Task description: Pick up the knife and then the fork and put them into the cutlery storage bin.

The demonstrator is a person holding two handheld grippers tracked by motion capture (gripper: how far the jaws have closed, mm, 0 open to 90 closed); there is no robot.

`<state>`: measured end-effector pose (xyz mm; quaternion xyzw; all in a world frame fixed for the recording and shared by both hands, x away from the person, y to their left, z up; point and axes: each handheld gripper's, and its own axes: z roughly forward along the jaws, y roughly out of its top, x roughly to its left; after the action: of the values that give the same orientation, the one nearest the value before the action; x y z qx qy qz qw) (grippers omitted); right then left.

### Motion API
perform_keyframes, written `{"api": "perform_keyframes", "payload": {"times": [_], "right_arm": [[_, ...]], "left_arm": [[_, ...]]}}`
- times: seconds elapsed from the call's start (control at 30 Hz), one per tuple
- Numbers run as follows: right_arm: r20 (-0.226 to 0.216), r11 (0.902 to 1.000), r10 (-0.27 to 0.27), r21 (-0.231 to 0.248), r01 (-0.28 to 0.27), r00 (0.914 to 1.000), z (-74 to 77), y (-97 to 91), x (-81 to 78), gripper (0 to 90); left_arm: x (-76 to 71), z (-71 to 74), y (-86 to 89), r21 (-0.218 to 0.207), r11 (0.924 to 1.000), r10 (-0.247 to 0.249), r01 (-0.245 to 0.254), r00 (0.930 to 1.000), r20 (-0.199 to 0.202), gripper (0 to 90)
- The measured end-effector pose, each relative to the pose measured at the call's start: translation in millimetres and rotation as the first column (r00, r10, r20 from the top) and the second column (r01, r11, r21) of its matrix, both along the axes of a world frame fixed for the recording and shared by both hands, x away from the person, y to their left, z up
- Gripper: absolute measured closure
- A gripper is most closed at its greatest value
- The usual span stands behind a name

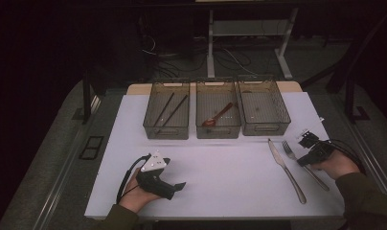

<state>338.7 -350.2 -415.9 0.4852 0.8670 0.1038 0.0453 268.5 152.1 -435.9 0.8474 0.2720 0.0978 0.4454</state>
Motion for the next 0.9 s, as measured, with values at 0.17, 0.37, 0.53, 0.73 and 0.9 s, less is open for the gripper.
{"api": "perform_keyframes", "payload": {"times": [0.17, 0.37, 0.53, 0.73, 0.9], "right_arm": [[0.061, 0.9981, 0.003, 0.061, -0.007, 0.9981, 8.5, -3.2, -1.0, 84.7], [0.155, 0.9883, -0.004, 0.151, -0.02, 0.9879, 20.4, -8.2, -5.1, 84.7], [0.233, 0.9723, -0.021, 0.231, -0.034, 0.9724, 31.3, -10.8, -8.6, 84.8], [0.297, 0.9575, -0.038, 0.284, -0.05, 0.9541, 38.4, -11.6, -12.0, 84.9], [0.332, 0.9438, -0.06, 0.326, -0.055, 0.9413, 41.0, -13.5, -12.1, 85.0]], "left_arm": [[-0.1, 0.1, 0.0, -0.002, 1.0, 0.0, 0.0, 1.0, -0.001, 0.0], [0.2, -0.5, -0.1, -0.002, 1.0, -0.001, 0.001, 1.0, -0.002, 0.0], [0.0, -0.2, -0.5, 0.0, 1.0, 0.0, 0.0, 1.0, -0.002, 0.0], [0.0, -0.4, -0.3, -0.003, 1.0, -0.003, 0.003, 1.0, -0.003, 0.0], [0.1, -0.2, 0.0, -0.005, 1.0, -0.003, 0.003, 1.0, -0.003, 0.0]]}}
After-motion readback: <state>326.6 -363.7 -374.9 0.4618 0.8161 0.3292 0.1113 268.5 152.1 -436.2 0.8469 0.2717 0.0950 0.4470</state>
